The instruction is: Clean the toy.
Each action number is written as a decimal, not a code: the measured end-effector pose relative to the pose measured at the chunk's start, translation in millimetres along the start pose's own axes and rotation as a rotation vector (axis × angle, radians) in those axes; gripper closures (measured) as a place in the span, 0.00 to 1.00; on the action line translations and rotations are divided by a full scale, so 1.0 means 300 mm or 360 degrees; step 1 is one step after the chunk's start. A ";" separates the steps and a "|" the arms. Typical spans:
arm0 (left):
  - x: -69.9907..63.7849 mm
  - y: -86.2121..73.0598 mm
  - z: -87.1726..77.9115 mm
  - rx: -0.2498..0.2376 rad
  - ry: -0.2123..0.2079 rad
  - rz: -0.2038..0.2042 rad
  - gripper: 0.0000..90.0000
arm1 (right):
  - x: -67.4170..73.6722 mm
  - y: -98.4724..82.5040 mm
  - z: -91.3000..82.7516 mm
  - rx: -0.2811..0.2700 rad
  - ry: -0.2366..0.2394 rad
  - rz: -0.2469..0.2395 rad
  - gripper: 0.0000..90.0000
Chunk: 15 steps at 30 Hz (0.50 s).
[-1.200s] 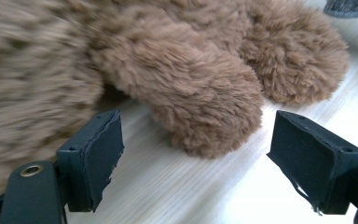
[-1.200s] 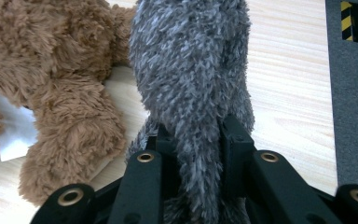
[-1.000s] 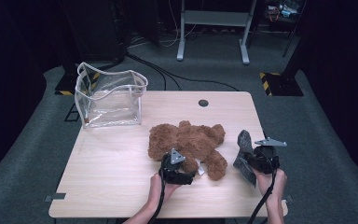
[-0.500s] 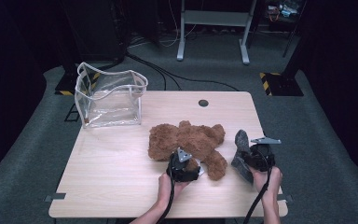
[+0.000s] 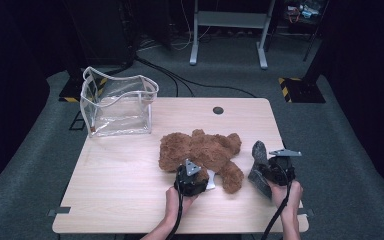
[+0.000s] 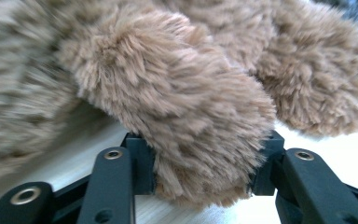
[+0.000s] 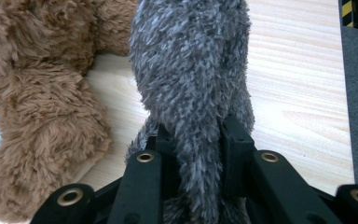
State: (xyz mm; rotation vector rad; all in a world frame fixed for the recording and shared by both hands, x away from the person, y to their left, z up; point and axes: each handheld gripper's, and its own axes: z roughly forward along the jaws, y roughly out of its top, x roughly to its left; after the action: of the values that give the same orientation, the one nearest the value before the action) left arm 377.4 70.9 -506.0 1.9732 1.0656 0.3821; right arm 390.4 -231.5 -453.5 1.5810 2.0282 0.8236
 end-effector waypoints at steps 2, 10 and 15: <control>0.006 0.009 -0.013 -0.0020 -0.0002 0.0012 0.65 | 0.005 0.000 0.001 0.0007 0.0004 0.0020 0.81; 0.033 0.059 -0.038 -0.0063 -0.0012 0.0156 0.75 | 0.003 0.000 0.004 0.0000 0.0006 0.0013 0.81; 0.059 0.108 -0.049 -0.0086 -0.0032 0.0243 0.77 | 0.000 -0.003 0.002 0.0002 -0.0009 0.0033 0.81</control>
State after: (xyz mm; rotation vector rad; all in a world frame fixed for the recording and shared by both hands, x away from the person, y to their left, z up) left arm 396.6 83.6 -473.6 2.0119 0.8857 0.4673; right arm 390.1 -231.4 -454.5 1.6060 2.0119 0.8246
